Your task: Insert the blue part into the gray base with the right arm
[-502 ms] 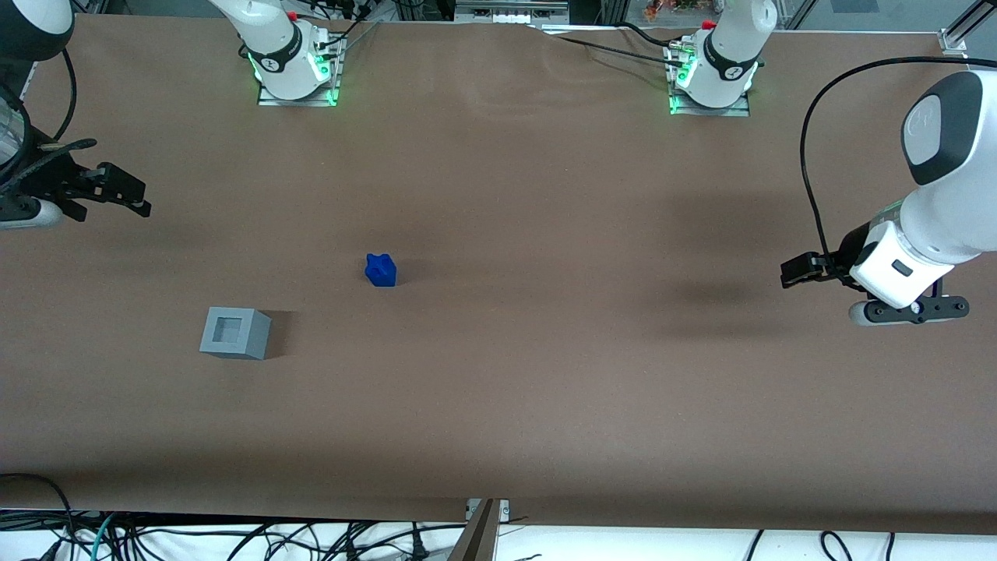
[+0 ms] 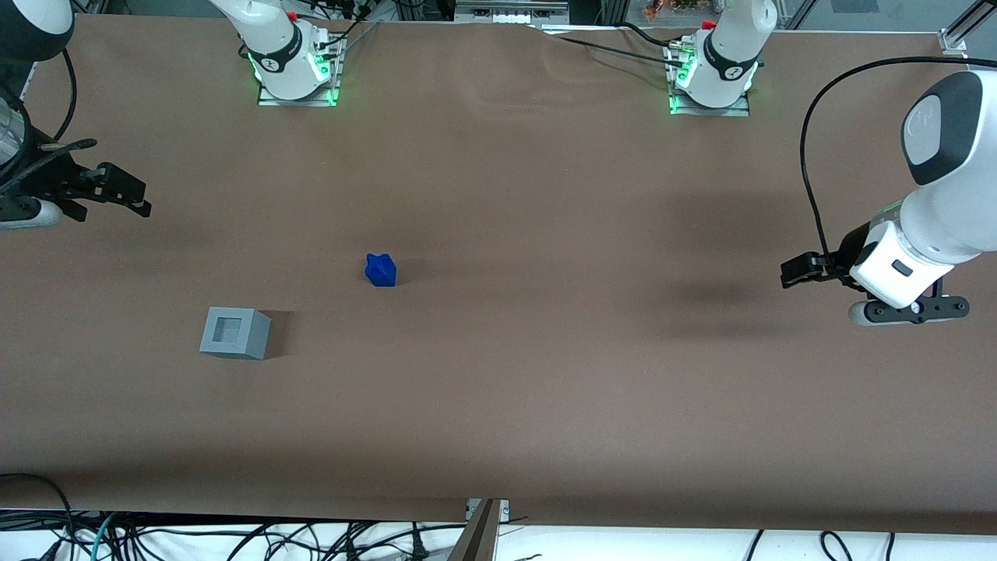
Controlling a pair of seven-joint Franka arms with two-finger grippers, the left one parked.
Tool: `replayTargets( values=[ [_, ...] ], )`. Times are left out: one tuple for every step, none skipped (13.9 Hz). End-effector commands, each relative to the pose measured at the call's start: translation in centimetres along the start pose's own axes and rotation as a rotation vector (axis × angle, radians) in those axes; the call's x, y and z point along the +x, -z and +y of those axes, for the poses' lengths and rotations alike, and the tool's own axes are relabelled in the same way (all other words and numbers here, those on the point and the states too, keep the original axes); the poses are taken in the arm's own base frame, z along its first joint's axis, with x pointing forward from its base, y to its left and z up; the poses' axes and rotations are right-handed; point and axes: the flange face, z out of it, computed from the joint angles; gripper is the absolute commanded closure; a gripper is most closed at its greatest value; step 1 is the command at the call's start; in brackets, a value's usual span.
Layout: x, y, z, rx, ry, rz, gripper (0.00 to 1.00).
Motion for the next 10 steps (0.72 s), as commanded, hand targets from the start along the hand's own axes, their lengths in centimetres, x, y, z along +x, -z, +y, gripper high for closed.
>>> replayTargets(
  values=[
    [0.21,0.56,-0.15,-0.008,-0.005,-0.006,0.00],
    [0.21,0.56,-0.15,-0.008,-0.005,-0.006,0.00],
    [0.20,0.54,-0.16,-0.006,-0.006,-0.008,0.00],
    [0.20,0.54,-0.16,-0.006,-0.004,-0.008,0.00],
    [0.13,0.55,-0.16,-0.007,-0.005,-0.014,0.00],
    [0.03,0.47,-0.16,-0.008,-0.005,-0.023,0.00],
    [-0.07,0.39,-0.18,-0.005,-0.005,-0.032,0.00],
    [-0.09,0.38,-0.18,-0.005,-0.002,-0.034,0.00],
    [-0.02,0.00,-0.07,-0.004,-0.002,-0.044,0.00],
    [0.04,-0.29,0.03,-0.003,-0.004,-0.052,0.00]
  ],
)
